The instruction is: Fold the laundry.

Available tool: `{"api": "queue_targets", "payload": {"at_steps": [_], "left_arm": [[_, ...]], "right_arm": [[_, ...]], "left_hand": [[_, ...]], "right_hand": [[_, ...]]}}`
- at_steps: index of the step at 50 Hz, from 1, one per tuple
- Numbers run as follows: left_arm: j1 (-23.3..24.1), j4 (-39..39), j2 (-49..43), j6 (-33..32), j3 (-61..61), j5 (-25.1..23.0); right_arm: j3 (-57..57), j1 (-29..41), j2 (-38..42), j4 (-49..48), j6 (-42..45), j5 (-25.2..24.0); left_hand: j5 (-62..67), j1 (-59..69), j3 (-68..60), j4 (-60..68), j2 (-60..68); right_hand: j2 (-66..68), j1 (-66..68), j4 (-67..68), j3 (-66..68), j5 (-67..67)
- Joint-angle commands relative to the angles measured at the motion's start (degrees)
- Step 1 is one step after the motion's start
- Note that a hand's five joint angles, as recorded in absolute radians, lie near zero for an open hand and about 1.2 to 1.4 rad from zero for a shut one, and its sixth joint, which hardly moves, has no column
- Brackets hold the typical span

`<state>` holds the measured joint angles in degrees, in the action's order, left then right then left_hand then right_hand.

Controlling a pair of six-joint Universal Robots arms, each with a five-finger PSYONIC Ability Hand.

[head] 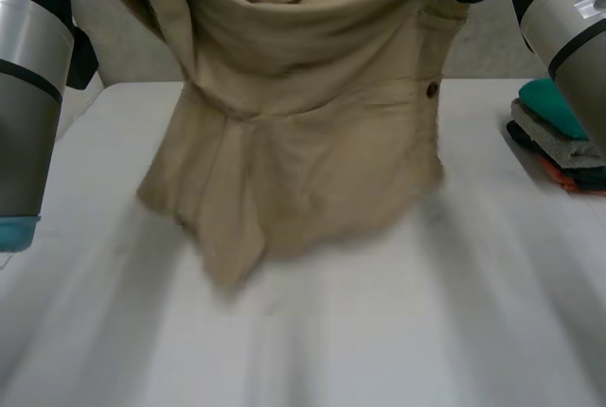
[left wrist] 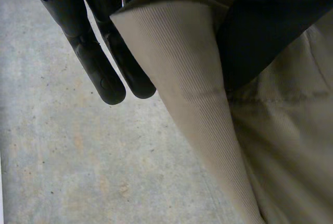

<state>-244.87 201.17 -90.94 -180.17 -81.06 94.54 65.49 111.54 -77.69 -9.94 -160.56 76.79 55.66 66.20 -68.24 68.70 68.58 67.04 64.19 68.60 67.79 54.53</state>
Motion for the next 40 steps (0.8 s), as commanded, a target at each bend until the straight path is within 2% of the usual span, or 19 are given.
{"api": "queue_targets", "payload": {"at_steps": [1,11,17,18,19,21,22,23,26,33,37,38,40], "left_arm": [[-3.1,-1.3,-10.5,-0.5,5.8,0.0],[-4.0,-1.4,-29.6,-1.1,9.9,-0.6],[-5.0,0.8,-41.2,-1.1,19.4,-0.6],[-5.3,0.5,-42.1,-0.9,21.0,-0.2],[-5.6,-1.1,-43.0,-0.9,23.6,0.6],[-5.7,-3.4,-43.0,-0.8,25.3,1.5],[-5.7,-4.5,-42.7,-0.8,25.9,2.0],[-5.7,-6.5,-41.5,-1.0,26.4,2.9],[-5.7,-8.7,-38.4,-1.0,25.1,4.2],[-5.5,-10.0,-23.9,-5.1,10.9,5.9],[-3.9,-11.6,-15.3,-10.5,-0.7,5.1],[-3.0,-13.2,-12.3,-13.0,-5.5,4.2],[-1.8,-15.4,-9.7,-15.4,-10.3,2.8]], "right_arm": [[-3.1,2.2,8.0,-0.6,-0.7,0.6],[-5.1,3.9,24.4,-3.2,0.8,6.0],[-11.6,4.5,35.0,-13.6,1.9,17.3],[-12.5,4.7,36.0,-14.5,2.1,18.6],[-14.4,4.7,37.2,-15.5,2.4,20.0],[-16.2,4.9,37.7,-15.6,2.7,20.0],[-16.9,5.0,37.8,-15.4,2.7,19.8],[-17.7,5.4,37.4,-14.5,2.8,19.4],[-17.4,5.7,35.4,-12.2,2.7,18.9],[-8.6,4.5,24.6,-3.4,3.5,15.5],[-0.8,3.6,18.0,4.9,7.1,10.3],[2.7,3.4,15.7,9.0,9.3,8.0],[6.4,3.2,13.7,13.0,11.6,6.3]], "left_hand": [[14.3,13.8,-11.8,11.3,11.4],[14.3,13.8,-11.8,11.3,11.4],[12.7,12.2,-10.1,9.6,9.8],[4.3,3.8,-1.8,1.3,1.4],[-19.5,-20.1,22.1,-22.6,-22.5],[-40.7,-41.3,43.3,-43.8,-43.6],[-50.8,-51.3,53.4,-53.8,-53.7],[-55.7,-56.2,58.2,-58.7,-58.6],[-55.7,-56.2,58.2,-58.7,-58.6],[-55.7,-56.2,58.2,-58.7,-58.6],[-55.7,-56.2,58.2,-58.7,-58.6],[-55.1,-55.7,57.7,-58.2,-58.1],[-52.9,-53.5,55.5,-56.0,-55.9]], "right_hand": [[13.0,15.8,11.4,12.2,15.5],[13.0,15.8,11.4,12.2,15.5],[13.0,15.8,11.4,12.2,15.5],[13.0,15.8,11.4,12.2,15.5],[-2.4,0.5,-3.9,-3.1,0.1],[-39.2,-36.4,-40.8,-40.0,-36.7],[-48.5,-45.7,-50.1,-49.3,-46.0],[-57.0,-54.2,-58.6,-57.8,-54.5],[-57.0,-54.2,-58.6,-57.8,-54.5],[-57.0,-54.2,-58.6,-57.8,-54.5],[-57.0,-54.2,-58.6,-57.8,-54.5],[-57.0,-54.2,-58.6,-57.8,-54.5],[-55.7,-52.9,-57.3,-56.5,-53.2]]}}
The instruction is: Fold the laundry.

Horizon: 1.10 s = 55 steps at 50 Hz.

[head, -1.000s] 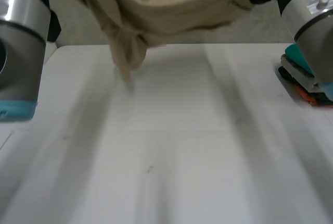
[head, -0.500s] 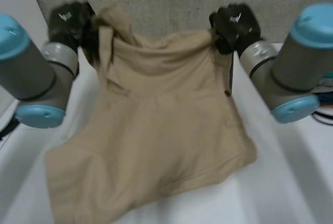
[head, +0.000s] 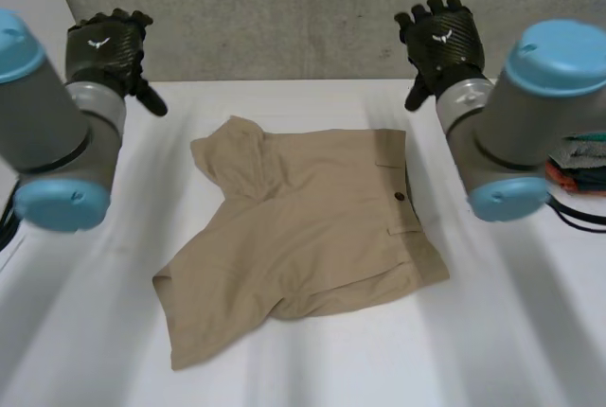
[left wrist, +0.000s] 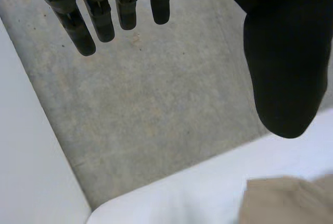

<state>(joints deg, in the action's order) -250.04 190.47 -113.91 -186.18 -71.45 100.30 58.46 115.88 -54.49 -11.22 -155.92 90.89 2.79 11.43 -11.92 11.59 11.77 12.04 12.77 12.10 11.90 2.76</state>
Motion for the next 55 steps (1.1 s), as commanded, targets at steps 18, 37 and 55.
{"api": "queue_targets", "payload": {"at_steps": [18,37,55], "left_arm": [[10.4,-12.1,16.4,-8.8,-42.5,-5.6],[14.8,-7.0,12.6,-9.1,-43.6,-1.5],[15.8,2.7,9.6,-17.2,-43.9,6.4]], "right_arm": [[48.5,-5.0,-15.7,-0.5,17.4,-19.5],[50.5,-6.5,-12.8,-10.3,14.7,-19.6],[50.2,-6.5,-18.3,-6.6,10.5,-18.8]], "left_hand": [[15.9,17.3,-16.8,17.1,16.9],[17.3,18.6,-18.1,18.5,18.3],[67.2,68.6,-68.1,68.4,68.2]], "right_hand": [[16.6,15.9,16.6,16.8,15.9],[68.0,67.2,67.9,68.1,67.2],[68.0,67.2,67.9,68.1,67.2]]}}
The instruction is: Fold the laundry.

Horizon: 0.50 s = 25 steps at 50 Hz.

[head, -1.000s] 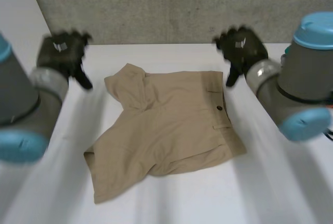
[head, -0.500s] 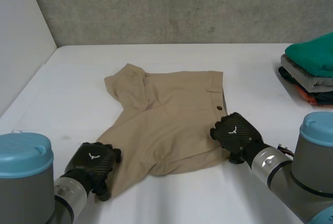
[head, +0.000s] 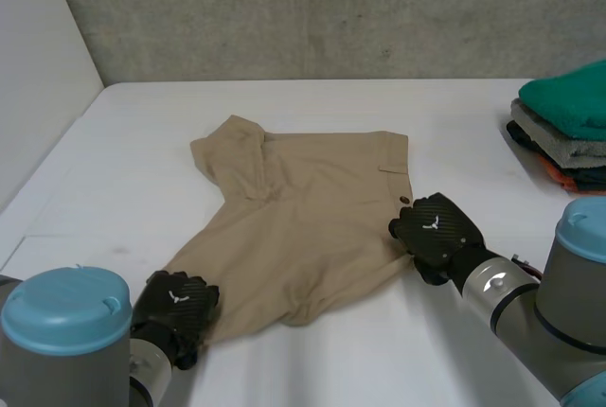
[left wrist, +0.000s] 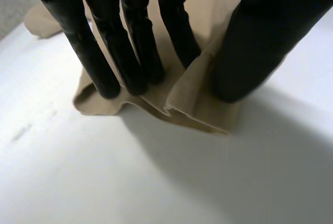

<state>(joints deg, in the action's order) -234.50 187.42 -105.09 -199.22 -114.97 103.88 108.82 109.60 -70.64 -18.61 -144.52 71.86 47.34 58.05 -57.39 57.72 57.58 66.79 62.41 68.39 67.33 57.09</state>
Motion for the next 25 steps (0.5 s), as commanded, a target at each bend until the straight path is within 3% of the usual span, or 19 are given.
{"api": "queue_targets", "payload": {"at_steps": [1,9,13,17,20,25], "left_arm": [[0.4,6.2,1.4,-4.6,-0.5,3.3],[0.8,6.0,16.2,-5.7,0.4,5.0],[0.0,-0.6,28.1,-6.6,6.8,1.2],[-1.0,-8.6,33.5,-7.1,16.3,-2.6],[-2.4,-13.5,33.5,-7.1,22.1,-3.6],[-6.0,-23.1,24.0,-6.8,32.3,-4.8]], "right_arm": [[-0.2,-0.3,-2.5,0.9,-1.0,0.3],[-4.2,-1.7,-12.6,10.3,0.3,2.4],[-14.0,-4.7,-20.7,22.9,2.8,1.2],[-24.8,-6.1,-24.6,32.5,3.4,-0.6],[-30.5,-6.6,-24.0,36.9,2.5,-1.5],[-38.8,-5.4,-16.3,43.2,2.4,-2.5]], "left_hand": [[22.7,21.9,-22.6,22.3,22.4],[22.7,21.9,-22.6,22.3,22.4],[22.7,21.9,-22.6,22.3,22.4],[22.7,21.9,-22.6,22.3,22.4],[22.7,21.9,-22.6,22.3,22.4],[22.7,21.9,-22.6,22.3,22.4]], "right_hand": [[13.2,17.6,11.6,12.7,12.9],[13.2,17.6,11.6,12.7,12.9],[13.2,17.6,11.6,12.7,12.9],[13.2,17.6,11.6,12.7,12.9],[13.2,17.6,11.6,12.7,12.9],[13.2,17.6,11.6,12.7,12.9]]}}
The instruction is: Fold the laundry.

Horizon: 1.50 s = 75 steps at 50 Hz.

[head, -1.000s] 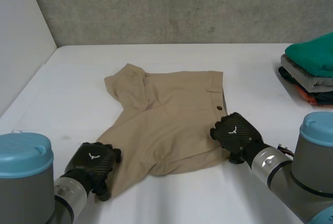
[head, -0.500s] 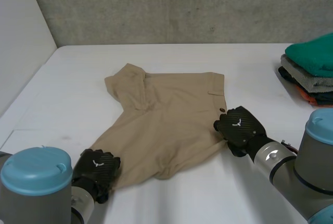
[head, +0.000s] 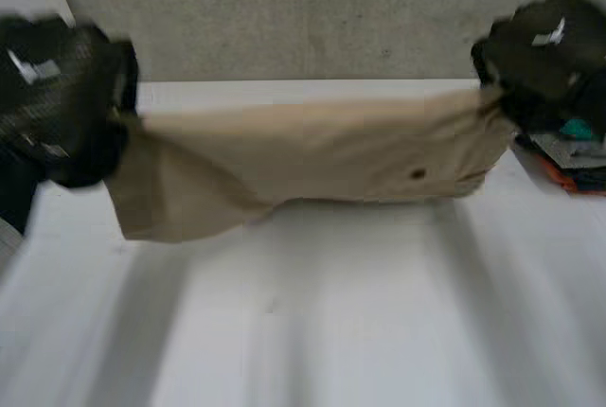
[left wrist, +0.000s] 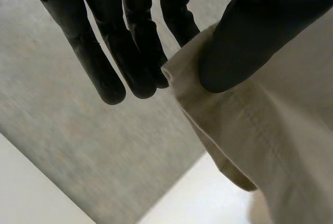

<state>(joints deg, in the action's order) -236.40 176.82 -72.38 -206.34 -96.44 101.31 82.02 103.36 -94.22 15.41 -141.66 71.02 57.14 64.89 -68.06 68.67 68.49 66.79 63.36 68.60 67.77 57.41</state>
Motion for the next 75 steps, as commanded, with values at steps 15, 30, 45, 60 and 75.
{"api": "queue_targets", "payload": {"at_steps": [15,30,45,60,75], "left_arm": [[-6.6,-14.0,-47.8,2.3,42.1,-5.7],[-8.8,31.3,-39.5,3.3,51.8,-3.9],[-7.9,24.5,-33.4,5.3,18.6,-4.1],[-1.6,15.6,-41.2,3.6,-0.8,0.5],[3.6,-16.1,-21.8,-3.1,-9.4,0.7]], "right_arm": [[-27.7,6.2,36.9,7.3,-2.4,8.7],[-37.0,7.7,31.4,-43.9,-10.3,12.9],[-22.5,6.1,38.1,-40.1,-10.1,4.7],[-2.7,6.2,46.0,-33.6,4.4,3.2],[13.2,3.3,23.0,3.0,19.1,5.4]], "left_hand": [[12.9,15.1,-11.9,11.3,11.5],[12.9,15.1,-11.9,11.3,11.5],[12.9,15.1,-11.9,11.3,11.5],[12.9,15.1,-11.9,11.3,11.5],[12.9,15.1,-11.9,11.3,11.5]], "right_hand": [[13.2,16.6,11.4,12.2,12.6],[13.2,16.6,11.4,12.2,12.6],[13.2,16.6,11.4,12.2,12.6],[13.2,16.6,11.4,12.2,12.6],[13.2,16.6,11.4,12.2,12.6]]}}
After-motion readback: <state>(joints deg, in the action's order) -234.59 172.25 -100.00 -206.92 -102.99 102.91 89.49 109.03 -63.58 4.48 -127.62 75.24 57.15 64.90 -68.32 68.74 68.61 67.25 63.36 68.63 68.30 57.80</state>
